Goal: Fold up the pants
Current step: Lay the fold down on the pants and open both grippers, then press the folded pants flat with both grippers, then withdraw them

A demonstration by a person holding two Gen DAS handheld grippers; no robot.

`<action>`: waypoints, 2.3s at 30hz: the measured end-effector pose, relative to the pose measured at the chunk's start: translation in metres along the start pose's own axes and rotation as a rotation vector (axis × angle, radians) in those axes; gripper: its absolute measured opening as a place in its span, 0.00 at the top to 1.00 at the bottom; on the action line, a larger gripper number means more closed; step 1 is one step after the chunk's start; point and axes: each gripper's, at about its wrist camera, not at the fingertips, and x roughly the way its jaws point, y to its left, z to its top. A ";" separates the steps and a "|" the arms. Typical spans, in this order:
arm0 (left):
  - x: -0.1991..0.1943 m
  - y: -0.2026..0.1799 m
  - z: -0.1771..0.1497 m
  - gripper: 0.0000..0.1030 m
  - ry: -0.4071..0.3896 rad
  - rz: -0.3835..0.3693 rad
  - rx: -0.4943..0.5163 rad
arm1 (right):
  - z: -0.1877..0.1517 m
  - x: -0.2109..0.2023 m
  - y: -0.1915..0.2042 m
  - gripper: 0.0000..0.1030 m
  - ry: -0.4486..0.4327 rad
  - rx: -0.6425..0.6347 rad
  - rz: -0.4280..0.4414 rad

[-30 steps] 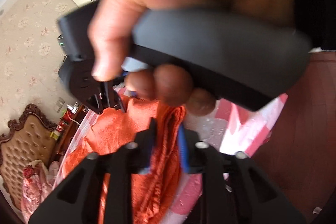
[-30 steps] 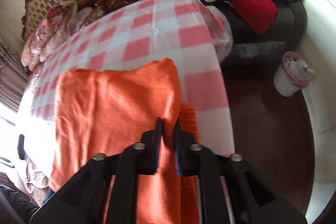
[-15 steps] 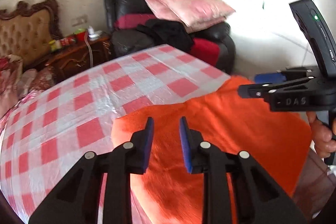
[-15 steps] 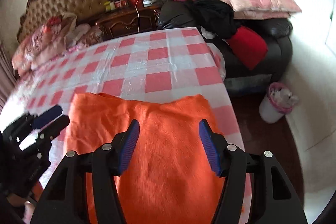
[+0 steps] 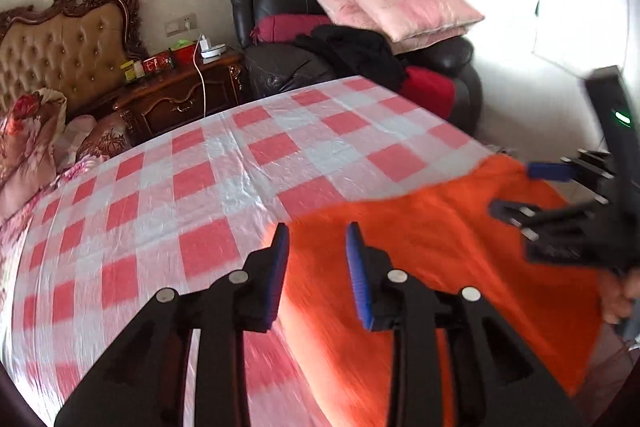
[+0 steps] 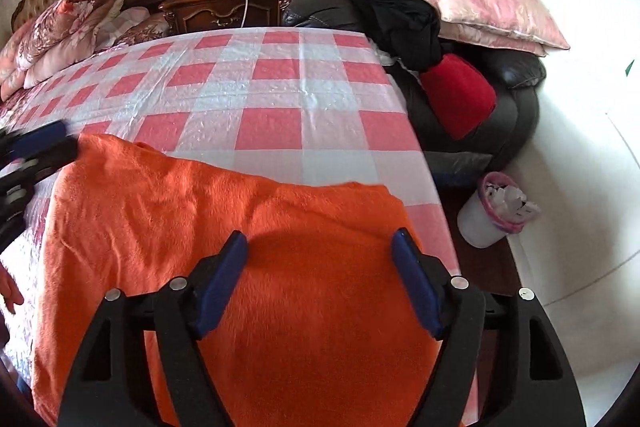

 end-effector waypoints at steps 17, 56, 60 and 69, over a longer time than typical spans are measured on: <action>-0.037 -0.043 -0.075 0.33 0.261 0.024 -0.085 | -0.060 -0.049 -0.025 0.17 0.037 0.024 -0.226; -0.085 -0.040 -0.075 0.07 0.183 0.059 -0.144 | -0.110 -0.088 -0.014 0.17 0.105 0.077 -0.262; -0.109 -0.049 -0.072 0.07 0.137 0.029 -0.134 | -0.114 -0.111 -0.014 0.17 0.086 0.089 -0.271; -0.153 -0.067 -0.067 0.06 0.068 -0.046 -0.124 | -0.119 -0.174 -0.005 0.17 0.001 0.109 -0.304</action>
